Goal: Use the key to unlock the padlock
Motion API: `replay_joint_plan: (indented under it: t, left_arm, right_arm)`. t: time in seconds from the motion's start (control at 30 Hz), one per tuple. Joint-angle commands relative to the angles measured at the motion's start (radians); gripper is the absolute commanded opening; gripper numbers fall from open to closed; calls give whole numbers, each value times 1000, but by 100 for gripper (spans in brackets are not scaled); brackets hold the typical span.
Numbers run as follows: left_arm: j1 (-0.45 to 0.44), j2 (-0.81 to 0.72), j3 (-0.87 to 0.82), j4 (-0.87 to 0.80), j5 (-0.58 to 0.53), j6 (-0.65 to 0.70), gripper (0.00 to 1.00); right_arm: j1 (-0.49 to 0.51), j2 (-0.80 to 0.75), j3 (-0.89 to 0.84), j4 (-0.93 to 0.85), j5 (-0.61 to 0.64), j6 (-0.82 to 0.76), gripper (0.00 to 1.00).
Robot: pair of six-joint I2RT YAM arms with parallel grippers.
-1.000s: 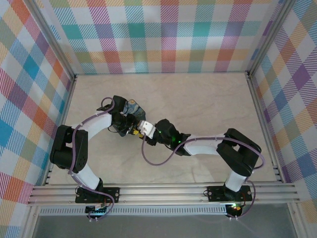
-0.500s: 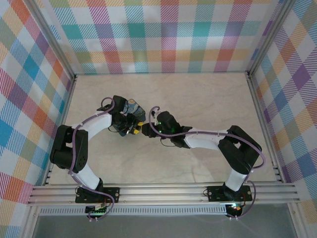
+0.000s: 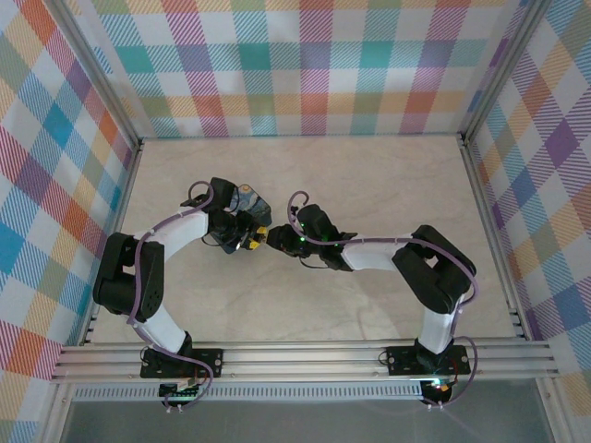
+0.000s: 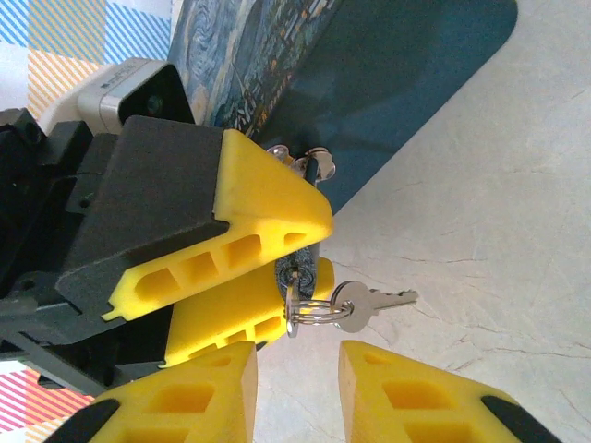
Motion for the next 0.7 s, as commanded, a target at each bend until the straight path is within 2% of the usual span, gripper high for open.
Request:
replay_joint_plan:
  t: [0.0, 0.5, 0.67]
  left_arm:
    - [8, 3, -24, -44, 55, -47, 5]
    - [8, -5, -20, -55, 55, -46, 5]
    - [7, -9, -22, -55, 55, -48, 5]
  right_arm:
    - [10, 24, 47, 22, -27, -14, 28]
    - [17, 79, 93, 4, -12, -45, 22]
    - [23, 85, 94, -20, 5, -86, 14]
